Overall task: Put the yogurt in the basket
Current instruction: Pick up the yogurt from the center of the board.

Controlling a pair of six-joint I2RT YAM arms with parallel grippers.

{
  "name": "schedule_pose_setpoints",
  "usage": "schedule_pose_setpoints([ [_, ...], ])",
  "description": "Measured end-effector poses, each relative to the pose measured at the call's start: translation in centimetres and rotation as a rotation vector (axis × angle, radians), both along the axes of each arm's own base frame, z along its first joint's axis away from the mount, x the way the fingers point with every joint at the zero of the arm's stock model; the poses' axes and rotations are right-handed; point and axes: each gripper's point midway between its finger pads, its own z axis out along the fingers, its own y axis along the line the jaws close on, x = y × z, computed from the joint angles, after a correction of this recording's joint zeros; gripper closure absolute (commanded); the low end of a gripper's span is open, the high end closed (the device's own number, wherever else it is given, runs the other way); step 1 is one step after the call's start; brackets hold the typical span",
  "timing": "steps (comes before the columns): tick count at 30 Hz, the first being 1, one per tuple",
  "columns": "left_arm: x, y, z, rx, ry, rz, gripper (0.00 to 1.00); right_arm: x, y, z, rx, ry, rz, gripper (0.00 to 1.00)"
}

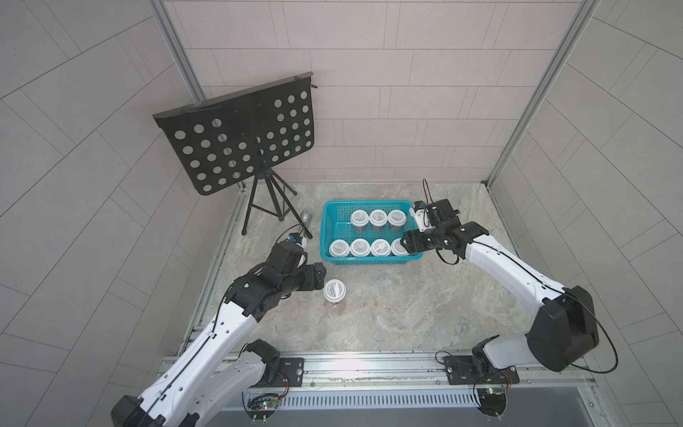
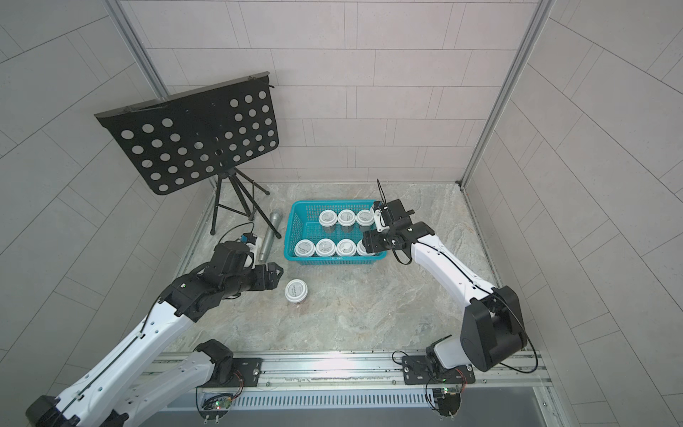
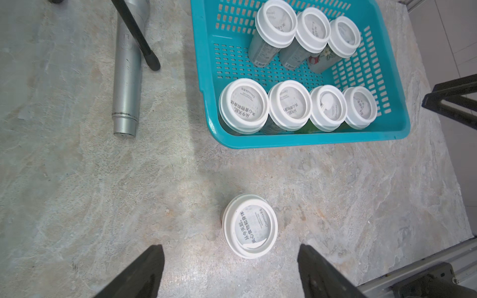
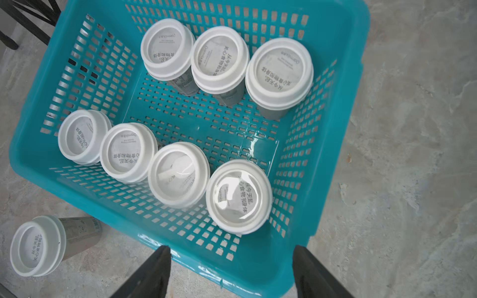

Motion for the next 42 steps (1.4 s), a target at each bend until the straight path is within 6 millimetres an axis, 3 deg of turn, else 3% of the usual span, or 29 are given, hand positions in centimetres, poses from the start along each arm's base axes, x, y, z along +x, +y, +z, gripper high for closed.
schedule_pose_setpoints([
  [9, -1.1, -2.8, -3.1, 0.144, 0.057, -0.087, 0.14, -3.4, -3.1, -1.2, 0.05, -0.01, -0.087, 0.22],
  [15, -1.2, -4.2, -5.4, 0.22, 0.102, -0.131, 0.14, -3.6, -3.5, -1.2, 0.068, -0.015, -0.099, 0.22],
  [23, -0.5, -5.4, -6.4, 0.22, 0.11, -0.154, 0.14, -3.6, -3.3, -1.1, 0.079, -0.015, -0.094, 0.22],
  [42, -0.2, -5.9, -8.5, 0.273, 0.156, -0.179, 0.18, -3.5, -3.1, -0.9, 0.09, -0.017, -0.087, 0.22],
])
